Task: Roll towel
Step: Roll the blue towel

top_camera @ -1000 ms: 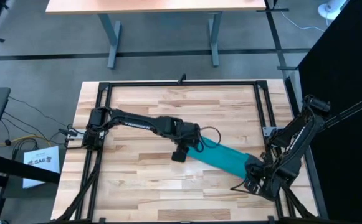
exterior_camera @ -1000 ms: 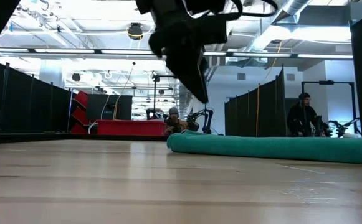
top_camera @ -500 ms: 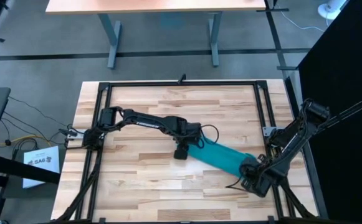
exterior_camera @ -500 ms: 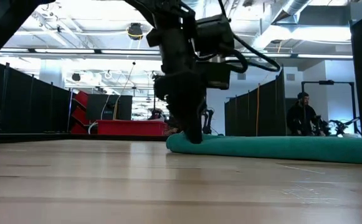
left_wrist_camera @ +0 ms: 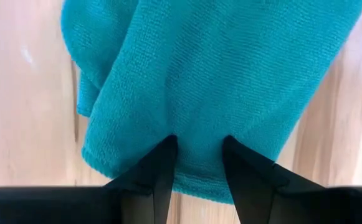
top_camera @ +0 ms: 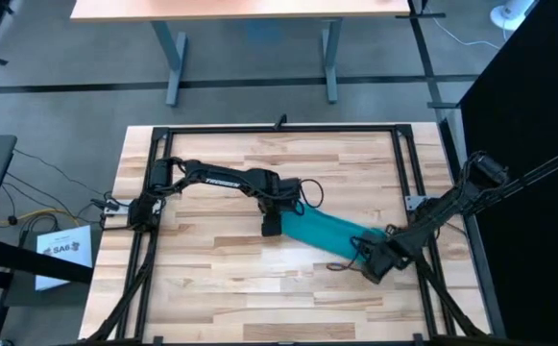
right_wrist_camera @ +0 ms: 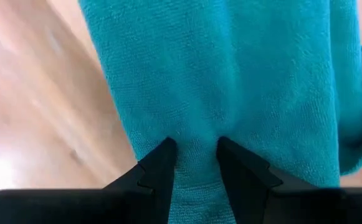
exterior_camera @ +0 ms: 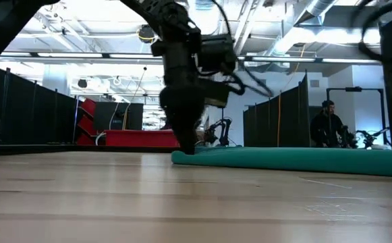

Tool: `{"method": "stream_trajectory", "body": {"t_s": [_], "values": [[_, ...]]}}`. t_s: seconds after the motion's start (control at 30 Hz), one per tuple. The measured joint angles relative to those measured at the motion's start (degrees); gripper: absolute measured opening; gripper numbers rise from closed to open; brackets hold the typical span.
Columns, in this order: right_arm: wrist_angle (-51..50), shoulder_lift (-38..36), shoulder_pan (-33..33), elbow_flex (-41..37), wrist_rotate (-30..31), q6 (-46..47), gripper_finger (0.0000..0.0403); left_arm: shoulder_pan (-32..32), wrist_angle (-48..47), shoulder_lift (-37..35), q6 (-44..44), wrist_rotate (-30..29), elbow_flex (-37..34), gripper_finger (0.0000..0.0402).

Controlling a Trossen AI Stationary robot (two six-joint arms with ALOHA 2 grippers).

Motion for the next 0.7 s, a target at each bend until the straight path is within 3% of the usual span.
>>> {"method": "stream_trajectory", "body": {"t_s": [0.4,0.7], "values": [[2.60,-0.24,-18.04,0.57,-0.75,-25.89,0.0113,2.71,6.36,-18.92,-5.50,-2.13,-20.50,0.0121],[6.34,-0.20,-30.51,3.14,-4.35,-45.18,0.0113,3.27,6.55,-26.06,-6.07,-2.12,-27.83,0.0121]]}}
